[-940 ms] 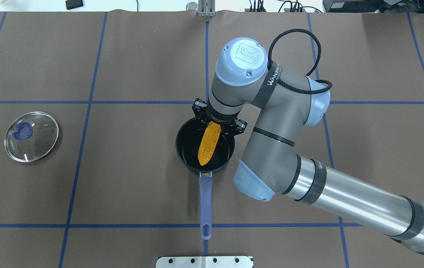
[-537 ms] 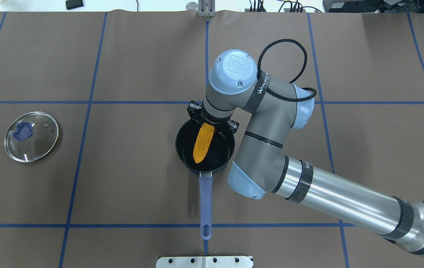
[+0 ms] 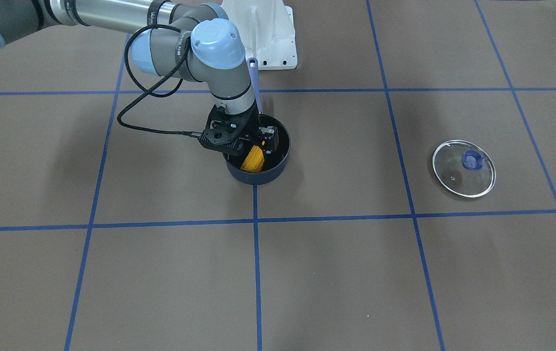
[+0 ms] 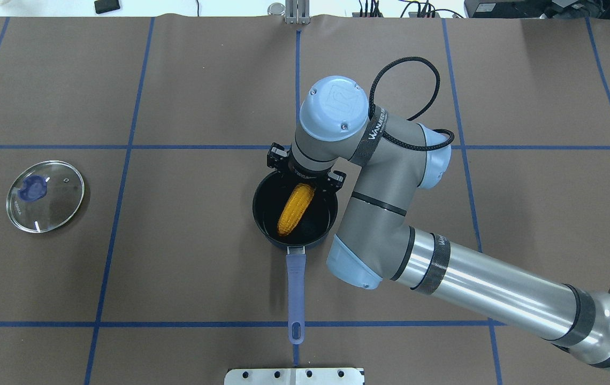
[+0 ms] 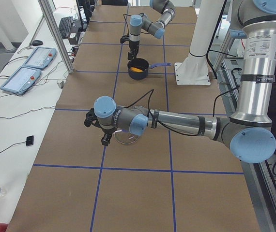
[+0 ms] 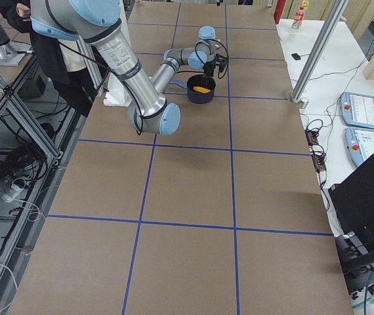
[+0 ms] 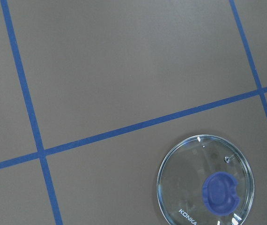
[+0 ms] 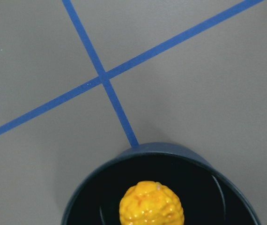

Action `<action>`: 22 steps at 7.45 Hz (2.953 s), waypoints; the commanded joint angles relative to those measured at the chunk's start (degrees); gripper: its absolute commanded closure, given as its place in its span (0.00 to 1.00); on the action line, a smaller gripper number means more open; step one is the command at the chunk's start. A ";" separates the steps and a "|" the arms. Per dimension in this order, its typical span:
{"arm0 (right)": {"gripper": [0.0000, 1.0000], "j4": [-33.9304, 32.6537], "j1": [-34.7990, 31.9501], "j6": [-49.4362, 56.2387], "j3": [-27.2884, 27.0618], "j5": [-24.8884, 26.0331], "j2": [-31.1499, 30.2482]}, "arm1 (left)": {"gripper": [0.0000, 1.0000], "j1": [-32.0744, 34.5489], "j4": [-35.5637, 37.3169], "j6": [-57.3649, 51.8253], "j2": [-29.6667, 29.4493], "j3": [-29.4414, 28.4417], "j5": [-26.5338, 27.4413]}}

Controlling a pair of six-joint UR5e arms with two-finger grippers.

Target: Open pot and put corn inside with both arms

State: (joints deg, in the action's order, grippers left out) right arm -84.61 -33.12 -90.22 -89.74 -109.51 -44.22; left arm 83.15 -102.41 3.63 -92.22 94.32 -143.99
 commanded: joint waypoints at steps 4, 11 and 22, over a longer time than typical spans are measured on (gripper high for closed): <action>0.00 -0.30 -29.95 38.56 -3.42 -23.38 -13.84 | 0.02 7.63 13.46 -14.50 -1.46 0.25 -1.20; 0.00 -1.18 -49.57 79.84 -2.98 -22.94 -35.82 | 0.02 13.88 18.21 -24.37 -1.47 -0.63 -0.77; 0.00 -0.48 -58.55 79.32 -4.74 -29.88 -44.37 | 0.02 13.97 15.23 -24.98 -6.04 -9.33 0.64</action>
State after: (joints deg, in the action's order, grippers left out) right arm -85.66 -91.62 -11.31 -94.54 -138.95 -88.02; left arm 97.13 -87.17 -21.36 -98.28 84.76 -143.36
